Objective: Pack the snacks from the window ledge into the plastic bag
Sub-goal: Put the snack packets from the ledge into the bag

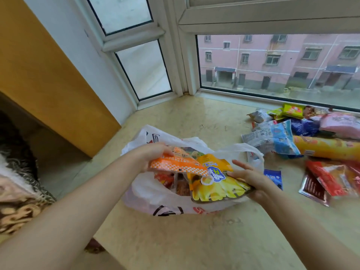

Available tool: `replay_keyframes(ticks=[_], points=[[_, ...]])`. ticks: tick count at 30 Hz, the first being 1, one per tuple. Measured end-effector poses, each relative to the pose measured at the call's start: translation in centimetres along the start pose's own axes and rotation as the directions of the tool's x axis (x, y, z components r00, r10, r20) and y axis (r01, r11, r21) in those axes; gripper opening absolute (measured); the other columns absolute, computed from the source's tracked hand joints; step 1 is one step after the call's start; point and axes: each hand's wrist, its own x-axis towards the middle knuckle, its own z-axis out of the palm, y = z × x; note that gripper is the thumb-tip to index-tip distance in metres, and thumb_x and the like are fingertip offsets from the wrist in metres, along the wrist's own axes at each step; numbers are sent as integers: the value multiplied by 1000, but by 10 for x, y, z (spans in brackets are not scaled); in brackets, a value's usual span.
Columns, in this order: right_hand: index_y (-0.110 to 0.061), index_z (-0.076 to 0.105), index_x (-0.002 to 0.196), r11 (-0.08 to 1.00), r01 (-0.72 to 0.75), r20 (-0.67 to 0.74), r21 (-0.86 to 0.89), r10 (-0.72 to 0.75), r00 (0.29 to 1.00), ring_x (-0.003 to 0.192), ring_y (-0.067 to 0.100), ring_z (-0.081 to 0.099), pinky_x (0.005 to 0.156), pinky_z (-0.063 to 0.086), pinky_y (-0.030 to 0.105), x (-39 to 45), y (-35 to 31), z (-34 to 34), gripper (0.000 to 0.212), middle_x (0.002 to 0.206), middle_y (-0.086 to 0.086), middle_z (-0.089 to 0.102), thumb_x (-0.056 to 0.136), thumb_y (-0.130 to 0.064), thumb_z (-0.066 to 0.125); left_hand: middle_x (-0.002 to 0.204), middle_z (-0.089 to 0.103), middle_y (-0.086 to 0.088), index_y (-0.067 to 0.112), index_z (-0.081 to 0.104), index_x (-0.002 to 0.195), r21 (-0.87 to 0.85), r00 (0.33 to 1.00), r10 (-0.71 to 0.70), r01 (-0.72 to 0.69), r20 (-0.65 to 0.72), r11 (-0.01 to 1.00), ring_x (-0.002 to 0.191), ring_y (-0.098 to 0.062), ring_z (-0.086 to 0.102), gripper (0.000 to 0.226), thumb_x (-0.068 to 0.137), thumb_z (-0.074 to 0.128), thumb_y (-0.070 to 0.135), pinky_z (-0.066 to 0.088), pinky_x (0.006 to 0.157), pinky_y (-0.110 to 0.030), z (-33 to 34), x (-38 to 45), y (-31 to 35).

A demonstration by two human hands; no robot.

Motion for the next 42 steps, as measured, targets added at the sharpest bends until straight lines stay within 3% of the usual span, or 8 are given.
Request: replay_keyframes(ticks=[7, 12, 18, 21, 25, 29, 35, 42], points=[[-17, 52, 130, 995, 64, 67, 80, -69, 995, 81, 32, 69, 50, 57, 36, 13, -1, 13, 63, 118, 18, 63, 79, 19, 57, 135, 50, -12, 29, 32, 147, 295, 987, 98, -56, -130, 954, 75, -21, 60, 72, 88, 56, -6, 54, 53, -29, -9, 17, 13], [-15, 51, 127, 974, 205, 1, 95, -205, 979, 84, 26, 67, 64, 58, 39, 19, 15, 41, 60, 114, 15, 65, 79, 21, 56, 153, 25, -14, 35, 26, 149, 742, 908, 348, -67, -232, 667, 106, -29, 58, 84, 81, 60, -1, 46, 67, -25, -31, 33, -10], [-19, 49, 131, 912, 403, -87, -77, -409, 909, 93, 19, 65, 80, 55, 36, 35, 31, 90, 63, 114, 7, 65, 81, 17, 54, 159, -6, -12, 38, 17, 150, 886, 784, 572, -60, -243, 459, 138, -35, 31, 102, 73, 78, 11, 48, 95, -38, -36, 43, -30], [-26, 50, 132, 776, 496, 17, -389, -533, 846, 103, 9, 56, 85, 46, 26, 37, 38, 105, 59, 112, -5, 60, 84, 9, 55, 157, -25, -5, 38, 0, 152, 943, 833, 522, -2, -182, 333, 147, -31, -3, 120, 67, 85, 25, 31, 112, -45, -29, 44, -43], [-25, 45, 138, 628, 464, 151, -624, -486, 861, 116, 18, 54, 95, 45, 33, 44, 52, 103, 57, 127, -1, 59, 87, -2, 59, 159, -19, -3, 35, 5, 152, 989, 902, 418, 57, -110, 136, 146, -27, -17, 99, 78, 65, 59, 16, 117, -47, -23, 49, -63], [-29, 42, 141, 501, 538, 239, -678, -542, 806, 106, 9, 55, 90, 47, 30, 35, 49, 82, 60, 133, -6, 55, 86, -16, 64, 161, -10, -2, 32, 12, 152, 993, 725, 684, -5, -77, 117, 148, -25, -8, 76, 89, 52, 46, 11, 118, -42, -8, 39, -62], [-17, 52, 133, -230, 510, 493, -829, -731, 472, 123, 27, 50, 92, 50, 41, 14, 38, 27, 52, 138, 8, 52, 86, -32, 68, 158, 23, -3, 27, 25, 151, 989, 456, 888, -151, 63, 7, 144, -26, 26, 77, 85, 56, 53, 33, 109, -42, 43, 20, -63], [-9, 50, 134, -425, 269, 502, -864, -758, 416, 125, 32, 50, 97, 47, 45, -19, 36, -77, 53, 139, 14, 51, 87, -30, 61, 153, 35, -6, 19, 35, 145, 929, 358, 911, -365, 204, -64, 139, -23, 31, 74, 81, 52, 52, 37, 105, -39, 148, 30, -72]])
